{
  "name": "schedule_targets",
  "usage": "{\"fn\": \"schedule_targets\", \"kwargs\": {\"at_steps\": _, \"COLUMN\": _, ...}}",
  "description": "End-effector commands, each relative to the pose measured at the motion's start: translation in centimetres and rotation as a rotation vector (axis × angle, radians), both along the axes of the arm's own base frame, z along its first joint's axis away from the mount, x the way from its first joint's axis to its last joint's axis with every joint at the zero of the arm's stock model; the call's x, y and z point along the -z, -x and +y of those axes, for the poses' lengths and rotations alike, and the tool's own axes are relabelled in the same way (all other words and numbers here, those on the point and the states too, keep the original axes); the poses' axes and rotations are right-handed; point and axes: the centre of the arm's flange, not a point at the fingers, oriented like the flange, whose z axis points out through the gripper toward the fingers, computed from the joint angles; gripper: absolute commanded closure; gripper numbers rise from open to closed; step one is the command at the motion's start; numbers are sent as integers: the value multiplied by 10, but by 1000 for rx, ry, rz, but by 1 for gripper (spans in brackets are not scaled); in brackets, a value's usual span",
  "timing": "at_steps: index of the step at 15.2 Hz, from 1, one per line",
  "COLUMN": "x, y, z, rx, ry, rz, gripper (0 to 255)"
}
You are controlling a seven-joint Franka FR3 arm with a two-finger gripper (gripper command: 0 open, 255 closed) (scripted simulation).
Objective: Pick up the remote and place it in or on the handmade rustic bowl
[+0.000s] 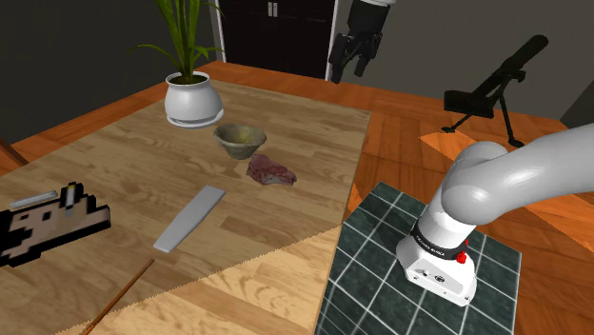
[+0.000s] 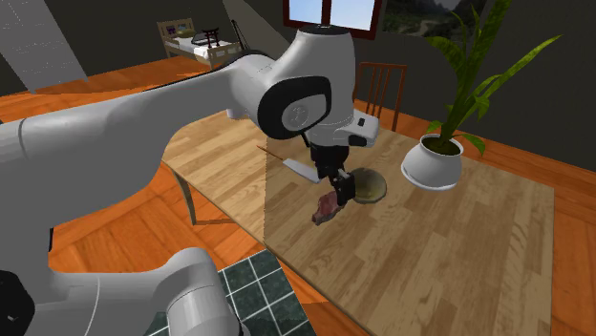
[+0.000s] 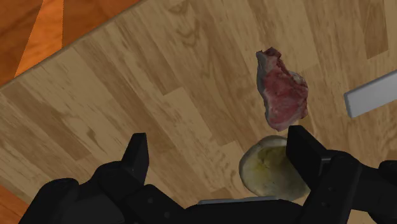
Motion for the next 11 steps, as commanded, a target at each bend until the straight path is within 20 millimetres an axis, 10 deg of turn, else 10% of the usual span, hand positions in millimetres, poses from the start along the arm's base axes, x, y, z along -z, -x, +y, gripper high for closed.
{"fn": "schedule_targets", "kwargs": {"at_steps": 1, "x": 0, "y": 0, "z": 0, "rx": 0, "ry": 0, "rz": 0, "gripper": 0}}
{"fn": "schedule_targets", "kwargs": {"at_steps": 11, "x": 67, "y": -3, "z": 115, "rx": 280, "ry": -21, "rz": 32, "gripper": 0}}
